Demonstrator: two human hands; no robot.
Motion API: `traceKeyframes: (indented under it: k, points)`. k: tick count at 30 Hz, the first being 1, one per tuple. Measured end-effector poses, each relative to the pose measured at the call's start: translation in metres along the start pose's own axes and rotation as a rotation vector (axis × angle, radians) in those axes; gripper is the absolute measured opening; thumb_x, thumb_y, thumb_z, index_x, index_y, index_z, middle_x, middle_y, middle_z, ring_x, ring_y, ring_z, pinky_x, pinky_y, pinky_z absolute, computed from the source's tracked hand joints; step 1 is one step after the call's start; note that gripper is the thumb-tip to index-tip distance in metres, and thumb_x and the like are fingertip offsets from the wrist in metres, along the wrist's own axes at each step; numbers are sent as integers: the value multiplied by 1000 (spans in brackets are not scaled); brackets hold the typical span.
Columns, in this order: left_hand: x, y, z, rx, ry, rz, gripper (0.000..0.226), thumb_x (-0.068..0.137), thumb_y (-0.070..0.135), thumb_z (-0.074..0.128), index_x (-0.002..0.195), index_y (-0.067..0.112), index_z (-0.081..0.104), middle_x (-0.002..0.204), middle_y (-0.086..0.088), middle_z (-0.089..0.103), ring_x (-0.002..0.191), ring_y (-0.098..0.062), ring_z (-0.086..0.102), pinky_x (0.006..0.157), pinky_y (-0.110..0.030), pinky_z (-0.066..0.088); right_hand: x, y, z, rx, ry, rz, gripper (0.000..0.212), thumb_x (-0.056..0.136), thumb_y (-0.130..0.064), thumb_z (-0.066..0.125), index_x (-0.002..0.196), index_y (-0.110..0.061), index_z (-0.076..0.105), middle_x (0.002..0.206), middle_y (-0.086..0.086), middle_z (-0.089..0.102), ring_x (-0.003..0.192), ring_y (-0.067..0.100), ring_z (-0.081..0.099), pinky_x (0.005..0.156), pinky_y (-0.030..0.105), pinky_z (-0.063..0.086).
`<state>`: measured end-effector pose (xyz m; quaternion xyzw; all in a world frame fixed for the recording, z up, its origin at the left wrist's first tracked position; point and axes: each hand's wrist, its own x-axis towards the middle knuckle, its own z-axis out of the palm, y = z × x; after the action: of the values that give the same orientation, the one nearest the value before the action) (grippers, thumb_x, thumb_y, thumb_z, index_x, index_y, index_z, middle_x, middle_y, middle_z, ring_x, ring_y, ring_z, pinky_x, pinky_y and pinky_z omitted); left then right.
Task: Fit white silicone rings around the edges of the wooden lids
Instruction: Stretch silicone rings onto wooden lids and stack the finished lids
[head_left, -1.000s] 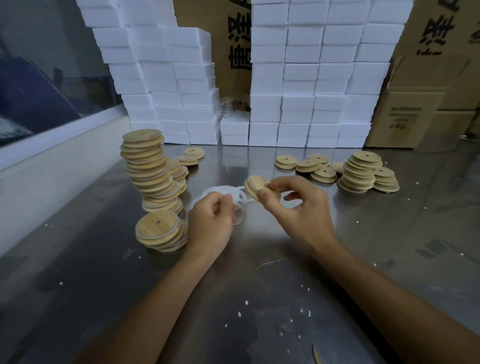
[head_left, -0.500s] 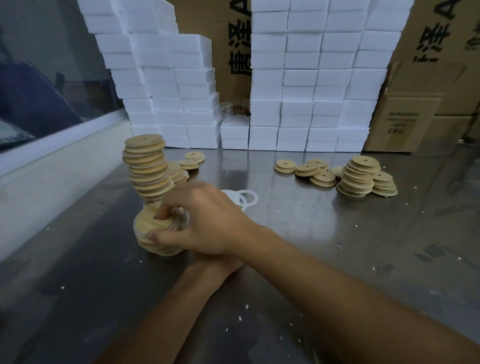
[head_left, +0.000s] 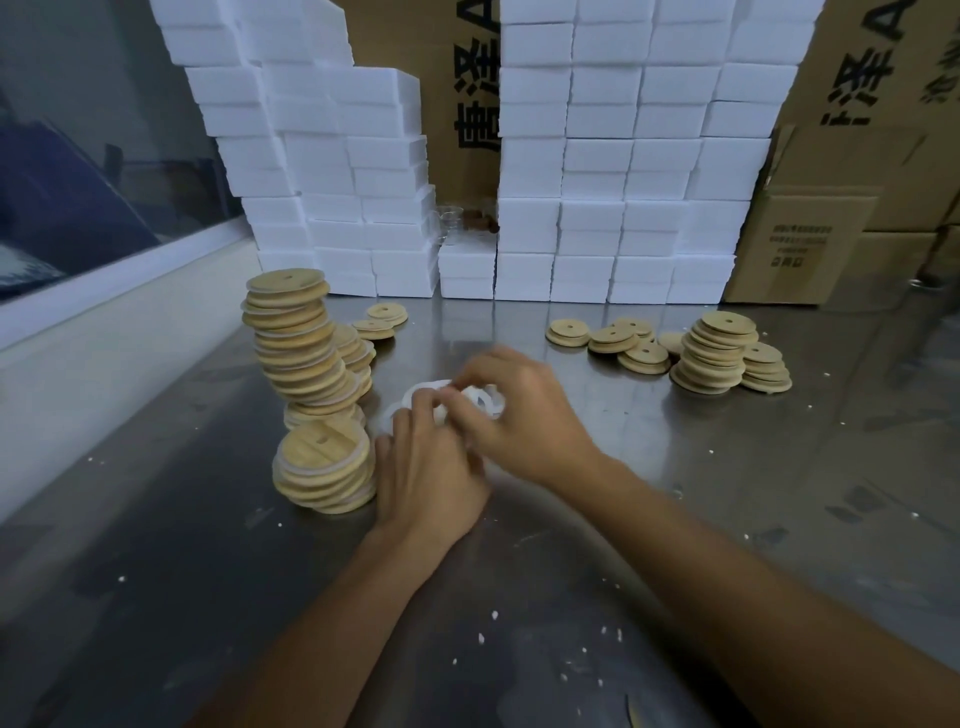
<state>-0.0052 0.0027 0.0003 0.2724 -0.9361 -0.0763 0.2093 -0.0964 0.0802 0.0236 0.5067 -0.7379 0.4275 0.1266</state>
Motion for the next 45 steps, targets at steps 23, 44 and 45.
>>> traceKeyframes:
  k: [23,44,45]
  points:
    - [6,-2,7,-12,55,46,23,98,34,51,97,21,70,103,3,62,98,-18,51,78,-32,41,52,154,-9,-473,46,359,43,94,-32,55,132,-13,50,136,8,54,113,31,57,84,40,47]
    - [13,2,9,-234,86,4,12,97,9,44,94,20,40,90,-4,50,76,-18,43,62,-27,29,71,164,-1,-545,-84,475,53,86,-59,50,121,-19,51,123,7,60,102,33,60,75,40,41]
    - [13,1,9,-269,93,3,14,95,6,47,99,19,45,93,-5,51,77,-18,43,63,-27,29,67,161,-1,-517,-84,485,62,84,-63,53,127,-19,51,128,7,57,108,33,59,79,42,42]
